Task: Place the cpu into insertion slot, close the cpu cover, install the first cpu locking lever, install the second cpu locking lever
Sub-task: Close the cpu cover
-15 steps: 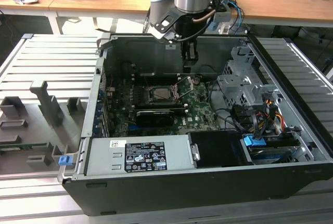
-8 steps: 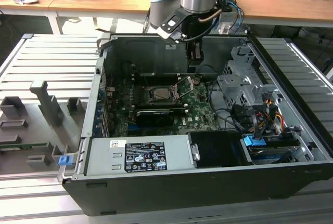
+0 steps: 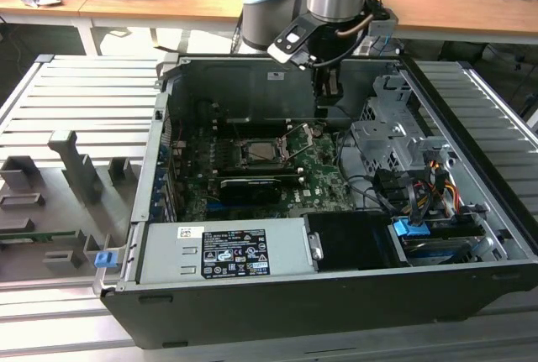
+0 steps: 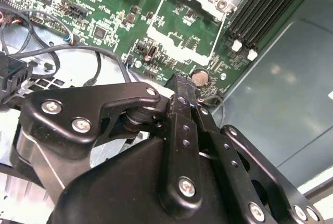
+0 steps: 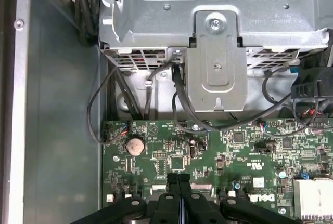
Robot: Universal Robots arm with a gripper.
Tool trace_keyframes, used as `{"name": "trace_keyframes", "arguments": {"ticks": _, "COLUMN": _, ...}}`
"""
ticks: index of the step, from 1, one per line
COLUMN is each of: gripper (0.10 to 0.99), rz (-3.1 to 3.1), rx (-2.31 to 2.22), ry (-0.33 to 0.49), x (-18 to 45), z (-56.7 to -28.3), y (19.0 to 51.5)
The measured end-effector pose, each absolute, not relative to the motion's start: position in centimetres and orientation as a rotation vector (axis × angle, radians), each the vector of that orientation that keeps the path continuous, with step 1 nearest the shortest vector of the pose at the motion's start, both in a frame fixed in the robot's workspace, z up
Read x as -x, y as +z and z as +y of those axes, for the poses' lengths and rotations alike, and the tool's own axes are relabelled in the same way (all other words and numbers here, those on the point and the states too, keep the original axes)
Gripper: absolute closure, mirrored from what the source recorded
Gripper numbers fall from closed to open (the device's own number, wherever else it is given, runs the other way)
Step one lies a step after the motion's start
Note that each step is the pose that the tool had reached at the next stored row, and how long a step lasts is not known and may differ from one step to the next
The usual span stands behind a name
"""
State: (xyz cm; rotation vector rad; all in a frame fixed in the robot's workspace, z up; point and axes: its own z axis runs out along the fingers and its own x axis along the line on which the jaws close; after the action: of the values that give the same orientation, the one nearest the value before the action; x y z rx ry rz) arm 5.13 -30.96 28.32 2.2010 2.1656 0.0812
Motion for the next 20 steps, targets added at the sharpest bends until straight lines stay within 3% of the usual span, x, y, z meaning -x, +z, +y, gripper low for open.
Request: {"name": "trace_keyframes", "arguments": {"ticks": 20, "gripper": 0.980, "rz": 2.163, "rx": -2.198, "ry": 0.075, "x": -6.2, "z": -31.0, "y": 25.4}}
